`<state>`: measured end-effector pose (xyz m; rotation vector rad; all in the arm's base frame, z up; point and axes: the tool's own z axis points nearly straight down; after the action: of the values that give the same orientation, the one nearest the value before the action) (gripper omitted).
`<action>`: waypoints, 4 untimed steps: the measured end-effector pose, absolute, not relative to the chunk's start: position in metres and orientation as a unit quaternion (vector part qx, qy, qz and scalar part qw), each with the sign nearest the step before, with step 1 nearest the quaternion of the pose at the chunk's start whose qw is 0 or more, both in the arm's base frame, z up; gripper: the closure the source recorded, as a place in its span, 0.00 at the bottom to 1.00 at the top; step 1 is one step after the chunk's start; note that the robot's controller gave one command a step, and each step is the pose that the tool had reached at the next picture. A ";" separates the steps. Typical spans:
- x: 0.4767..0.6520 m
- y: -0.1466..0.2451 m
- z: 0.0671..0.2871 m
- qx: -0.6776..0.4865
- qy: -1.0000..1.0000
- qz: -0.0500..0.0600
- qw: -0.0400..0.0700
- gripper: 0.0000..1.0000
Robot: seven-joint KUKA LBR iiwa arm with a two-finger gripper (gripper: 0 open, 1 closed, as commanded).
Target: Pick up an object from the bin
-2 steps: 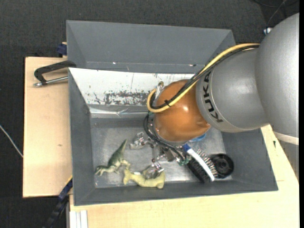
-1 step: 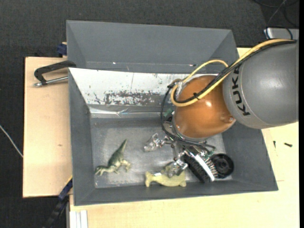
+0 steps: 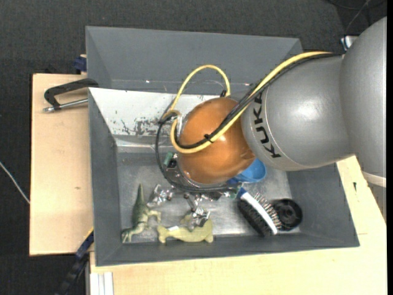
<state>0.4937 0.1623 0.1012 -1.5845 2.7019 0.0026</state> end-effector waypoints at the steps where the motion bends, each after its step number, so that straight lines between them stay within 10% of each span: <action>1: 0.505 0.075 0.077 -0.572 0.820 0.001 0.004 0.00; 2: 0.495 0.026 0.077 -0.647 0.762 -0.001 0.006 0.00; 3: 0.494 0.017 0.077 -0.646 0.763 -0.006 -0.004 1.00; 4: 0.496 0.017 0.090 -0.644 0.765 -0.001 0.003 1.00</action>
Offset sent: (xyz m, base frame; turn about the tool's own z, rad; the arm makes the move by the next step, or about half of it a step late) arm 0.0078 -0.0909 -0.0312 -0.1631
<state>0.4958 0.0175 0.0897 -2.0213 2.3983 -0.0034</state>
